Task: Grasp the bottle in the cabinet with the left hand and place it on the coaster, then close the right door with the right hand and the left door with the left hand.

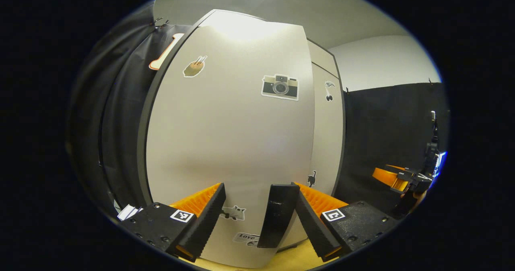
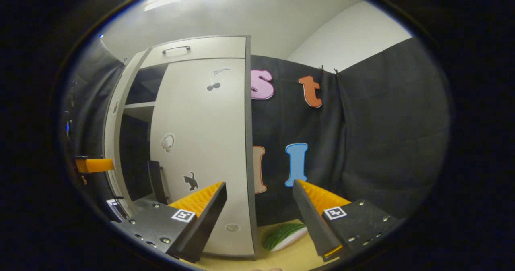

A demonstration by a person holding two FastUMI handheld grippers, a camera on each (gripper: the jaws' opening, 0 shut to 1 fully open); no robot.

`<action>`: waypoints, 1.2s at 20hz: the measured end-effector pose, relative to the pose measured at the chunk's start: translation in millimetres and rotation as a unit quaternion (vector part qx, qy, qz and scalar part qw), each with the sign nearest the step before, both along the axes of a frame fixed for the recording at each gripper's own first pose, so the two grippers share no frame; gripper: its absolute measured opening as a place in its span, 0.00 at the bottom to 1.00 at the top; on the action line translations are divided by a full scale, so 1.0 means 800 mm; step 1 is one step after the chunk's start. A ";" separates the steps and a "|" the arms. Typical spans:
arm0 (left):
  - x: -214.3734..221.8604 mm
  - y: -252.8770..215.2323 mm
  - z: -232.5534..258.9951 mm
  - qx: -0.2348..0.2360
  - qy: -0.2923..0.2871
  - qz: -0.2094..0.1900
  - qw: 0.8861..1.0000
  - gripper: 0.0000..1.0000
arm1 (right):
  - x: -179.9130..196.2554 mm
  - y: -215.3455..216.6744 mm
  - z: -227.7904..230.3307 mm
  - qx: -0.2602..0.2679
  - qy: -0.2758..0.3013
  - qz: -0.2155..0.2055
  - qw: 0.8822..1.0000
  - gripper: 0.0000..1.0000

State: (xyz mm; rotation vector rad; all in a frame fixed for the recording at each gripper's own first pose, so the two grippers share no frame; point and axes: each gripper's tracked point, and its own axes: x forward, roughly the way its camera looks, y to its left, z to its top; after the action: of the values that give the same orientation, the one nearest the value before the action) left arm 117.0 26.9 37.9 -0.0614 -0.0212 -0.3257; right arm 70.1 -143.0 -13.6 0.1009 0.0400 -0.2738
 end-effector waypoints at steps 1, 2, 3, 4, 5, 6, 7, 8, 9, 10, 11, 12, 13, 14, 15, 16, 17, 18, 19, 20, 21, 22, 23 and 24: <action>0.004 -0.001 -0.001 0.001 0.001 0.002 1.000 1.00 | -0.001 -0.004 0.000 -0.001 0.001 -0.002 1.000 1.00; 0.010 -0.004 -0.002 0.006 0.001 0.006 1.000 1.00 | -0.005 -0.007 -0.001 -0.003 0.002 -0.003 1.000 1.00; 0.013 -0.005 -0.003 0.015 0.000 0.010 1.000 1.00 | -0.006 -0.010 -0.001 -0.004 0.003 -0.004 1.000 1.00; 0.016 -0.005 -0.005 0.022 -0.001 0.013 1.000 1.00 | -0.007 -0.013 -0.002 -0.005 0.004 -0.004 1.000 1.00; 0.020 -0.006 -0.005 0.026 -0.002 0.015 1.000 1.00 | -0.008 -0.014 -0.002 -0.005 0.004 -0.004 1.000 1.00; 0.024 -0.007 -0.006 0.031 -0.003 0.017 0.999 1.00 | -0.010 -0.016 -0.003 -0.005 0.005 -0.003 1.000 1.00; 0.028 -0.008 -0.007 0.033 -0.003 0.020 0.999 1.00 | -0.011 -0.017 -0.003 -0.005 0.006 -0.002 1.000 1.00; 0.031 -0.010 -0.008 0.035 -0.003 0.022 0.999 1.00 | -0.012 -0.018 -0.003 -0.005 0.006 -0.001 1.000 1.00; 0.033 -0.012 -0.008 0.038 -0.003 0.023 0.999 1.00 | -0.013 -0.018 -0.004 -0.006 0.007 0.000 1.000 1.00; 0.036 -0.012 -0.010 0.040 -0.002 0.025 0.999 1.00 | -0.014 -0.019 -0.004 -0.006 0.008 0.000 1.000 1.00; 0.038 -0.013 -0.010 0.040 -0.002 0.026 0.999 1.00 | -0.014 -0.019 -0.005 -0.007 0.008 0.000 1.000 1.00; 0.043 -0.014 -0.012 0.039 -0.001 0.027 0.999 1.00 | -0.016 -0.020 -0.007 -0.007 0.010 0.001 1.000 1.00; 0.047 -0.015 -0.013 0.038 0.000 0.027 0.999 1.00 | -0.018 -0.020 -0.007 -0.007 0.011 0.001 1.000 1.00; 0.051 -0.016 -0.015 0.036 0.002 0.027 0.999 0.99 | -0.019 -0.020 -0.008 -0.008 0.012 0.001 1.000 1.00; 0.055 -0.016 -0.016 0.034 0.002 0.028 0.999 0.98 | -0.020 -0.021 -0.008 -0.009 0.013 0.001 1.000 1.00; 0.058 -0.015 -0.017 0.031 0.002 0.028 0.999 0.96 | -0.022 -0.024 -0.009 -0.012 0.015 0.000 1.000 1.00; 0.058 -0.016 -0.018 0.030 0.003 0.029 0.999 0.96 | -0.023 -0.026 -0.009 -0.014 0.016 0.000 1.000 1.00; 0.059 -0.016 -0.019 0.030 0.003 0.030 0.999 0.96 | -0.025 -0.027 -0.009 -0.015 0.017 -0.001 1.000 1.00; 0.062 -0.016 -0.020 0.031 0.003 0.031 0.999 0.96 | -0.027 -0.028 -0.008 -0.016 0.018 -0.001 1.000 1.00; 0.065 -0.017 -0.022 0.031 0.004 0.033 0.999 0.96 | -0.028 -0.029 -0.007 -0.016 0.018 -0.001 1.000 1.00; 0.068 -0.018 -0.023 0.030 0.006 0.035 0.999 0.96 | -0.029 -0.029 -0.006 -0.016 0.017 0.000 1.000 1.00; 0.072 -0.016 -0.024 0.028 0.008 0.036 0.999 0.96 | -0.029 -0.029 -0.005 -0.016 0.017 0.002 1.000 1.00; 0.074 -0.016 -0.025 0.025 0.009 0.038 0.999 0.96 | -0.029 -0.029 -0.003 -0.016 0.016 0.004 1.000 1.00; 0.075 -0.016 -0.025 0.024 0.011 0.040 0.999 0.96 | -0.031 -0.027 -0.001 -0.015 0.016 0.007 1.000 1.00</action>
State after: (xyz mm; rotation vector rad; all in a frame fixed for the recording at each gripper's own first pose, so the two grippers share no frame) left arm 177.0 14.3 18.2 -0.0168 0.0049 -0.2450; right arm 45.3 -164.5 -14.6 0.0664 0.0692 -0.2624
